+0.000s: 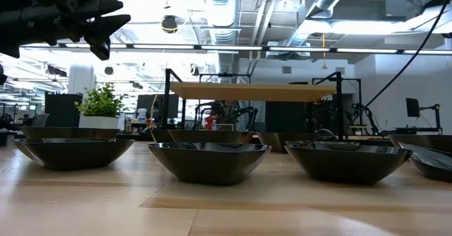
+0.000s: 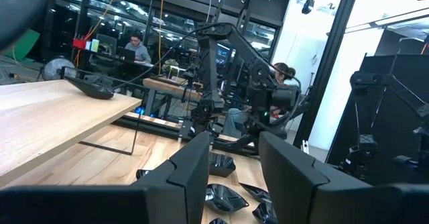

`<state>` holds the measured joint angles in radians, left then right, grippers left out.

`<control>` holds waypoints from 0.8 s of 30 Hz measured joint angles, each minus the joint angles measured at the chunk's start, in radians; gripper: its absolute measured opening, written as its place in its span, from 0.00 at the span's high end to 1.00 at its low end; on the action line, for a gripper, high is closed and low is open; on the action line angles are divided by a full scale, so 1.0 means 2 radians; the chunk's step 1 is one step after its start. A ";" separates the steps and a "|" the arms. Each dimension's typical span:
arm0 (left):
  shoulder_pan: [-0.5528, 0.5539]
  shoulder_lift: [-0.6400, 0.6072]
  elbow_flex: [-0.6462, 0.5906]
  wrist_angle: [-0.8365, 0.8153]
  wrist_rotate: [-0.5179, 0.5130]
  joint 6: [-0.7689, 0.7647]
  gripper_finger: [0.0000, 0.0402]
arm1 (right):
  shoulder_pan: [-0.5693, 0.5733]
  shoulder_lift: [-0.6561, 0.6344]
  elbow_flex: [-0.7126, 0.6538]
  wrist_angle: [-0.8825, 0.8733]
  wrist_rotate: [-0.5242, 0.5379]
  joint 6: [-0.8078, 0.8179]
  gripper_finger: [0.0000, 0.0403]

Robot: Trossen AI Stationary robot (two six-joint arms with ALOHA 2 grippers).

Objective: Pick & Place Mini shaped plates
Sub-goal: Stack the drop shaped plate on top of the other drop shaped plate on the shelf

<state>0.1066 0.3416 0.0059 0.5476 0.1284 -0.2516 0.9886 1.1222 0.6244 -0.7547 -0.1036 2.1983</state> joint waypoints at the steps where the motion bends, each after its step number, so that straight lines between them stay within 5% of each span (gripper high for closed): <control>1: 0.000 0.000 0.000 0.000 0.000 0.000 0.67 | 0.000 -0.010 0.003 0.000 0.001 -0.010 1.00; 5: 0.000 0.000 0.000 0.000 0.000 0.000 0.67 | 0.000 -0.050 0.012 0.003 0.043 -0.057 1.00; 14: 0.000 0.000 0.000 0.000 0.000 0.000 0.67 | -0.075 -0.133 0.015 0.009 0.278 -0.181 1.00; 24: 0.000 0.000 0.000 0.000 0.000 0.000 0.67 | -0.285 -0.205 0.015 0.134 0.299 -0.509 1.00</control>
<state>0.1066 0.3416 0.0060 0.5481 0.1284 -0.2512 0.4184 0.7117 0.6552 -0.4876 0.4945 1.1808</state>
